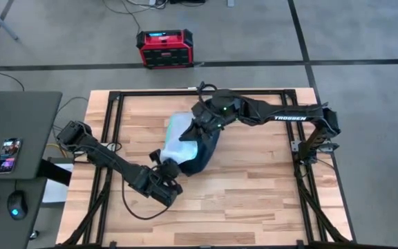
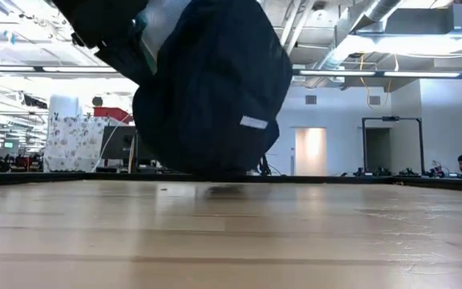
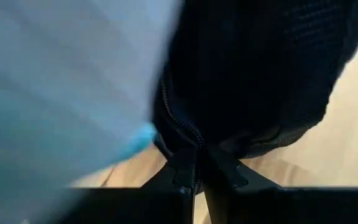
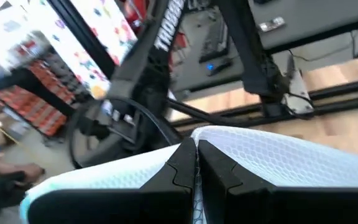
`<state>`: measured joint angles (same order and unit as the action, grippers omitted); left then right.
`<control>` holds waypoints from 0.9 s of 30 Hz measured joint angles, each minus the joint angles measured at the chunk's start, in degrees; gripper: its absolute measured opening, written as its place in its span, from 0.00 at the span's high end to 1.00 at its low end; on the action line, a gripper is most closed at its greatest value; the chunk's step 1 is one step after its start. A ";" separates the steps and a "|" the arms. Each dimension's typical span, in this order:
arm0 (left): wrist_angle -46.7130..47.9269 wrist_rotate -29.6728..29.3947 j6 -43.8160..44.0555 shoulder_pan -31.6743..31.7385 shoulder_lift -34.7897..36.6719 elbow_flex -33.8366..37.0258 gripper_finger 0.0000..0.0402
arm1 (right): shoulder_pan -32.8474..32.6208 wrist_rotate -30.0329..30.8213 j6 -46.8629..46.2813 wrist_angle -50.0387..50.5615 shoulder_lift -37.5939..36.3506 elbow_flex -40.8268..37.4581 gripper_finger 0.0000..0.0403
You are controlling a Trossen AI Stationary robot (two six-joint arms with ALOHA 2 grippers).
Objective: Unpack backpack
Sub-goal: Remove the zip bag from the backpack
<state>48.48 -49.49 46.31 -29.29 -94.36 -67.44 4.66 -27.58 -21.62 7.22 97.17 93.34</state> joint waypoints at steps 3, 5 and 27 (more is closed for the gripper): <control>1.72 -0.07 2.14 0.08 0.03 -0.02 1.00 | 0.39 -3.45 -2.92 -2.72 -0.03 -0.02 1.00; 2.19 0.84 3.70 0.12 0.03 -0.02 1.00 | 0.73 -4.65 -3.74 -4.69 -0.03 -0.07 1.00; 18.32 8.83 23.21 -2.13 -0.18 0.00 1.00 | 15.47 3.66 16.84 27.60 -14.01 0.02 1.00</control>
<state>66.79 -40.66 69.52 -31.42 -94.54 -67.44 20.13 -23.91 -4.78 34.82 83.16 93.36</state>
